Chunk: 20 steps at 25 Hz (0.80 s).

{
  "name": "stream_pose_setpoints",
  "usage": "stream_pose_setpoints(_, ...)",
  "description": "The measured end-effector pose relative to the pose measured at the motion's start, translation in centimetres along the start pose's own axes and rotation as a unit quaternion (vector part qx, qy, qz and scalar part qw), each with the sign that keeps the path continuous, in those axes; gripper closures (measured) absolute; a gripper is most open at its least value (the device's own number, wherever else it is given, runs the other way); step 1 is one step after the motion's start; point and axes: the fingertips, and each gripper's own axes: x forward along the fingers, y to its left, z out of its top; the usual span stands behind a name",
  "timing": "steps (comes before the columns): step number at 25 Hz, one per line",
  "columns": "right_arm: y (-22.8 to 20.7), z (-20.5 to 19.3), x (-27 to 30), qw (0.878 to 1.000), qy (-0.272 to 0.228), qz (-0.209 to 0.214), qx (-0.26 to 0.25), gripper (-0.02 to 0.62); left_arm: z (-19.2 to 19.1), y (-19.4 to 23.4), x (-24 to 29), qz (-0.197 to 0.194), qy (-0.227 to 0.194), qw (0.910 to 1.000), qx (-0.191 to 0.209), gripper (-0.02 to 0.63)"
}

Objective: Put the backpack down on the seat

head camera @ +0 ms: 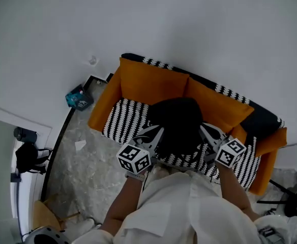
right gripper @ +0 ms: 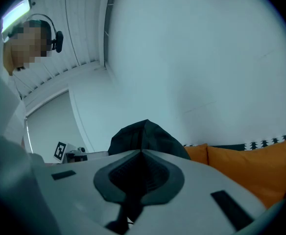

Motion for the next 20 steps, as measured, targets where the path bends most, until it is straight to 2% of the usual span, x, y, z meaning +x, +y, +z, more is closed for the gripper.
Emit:
stream_pose_setpoints(4,-0.5,0.1,1.7,1.000,-0.013,-0.018,0.010,0.575,0.7,1.8,0.6,-0.025,0.008,0.9996,0.011,0.580)
stream_pose_setpoints(7,-1.5,-0.2,2.8,0.999,-0.010,-0.027,0.017,0.575,0.7,3.1,1.7,-0.030,0.009,0.9995,0.003,0.580)
stream_pose_setpoints(12,-3.7,-1.3,3.6,0.999,0.011,-0.020,0.034,0.575,-0.5,4.8,3.8,-0.011,0.027,0.9996,-0.003,0.580)
stream_pose_setpoints(20,-7.9,-4.5,5.4,0.997,0.069,-0.003,0.046,0.575,-4.6,8.2,6.4,0.046,0.059,0.9964,-0.040,0.580)
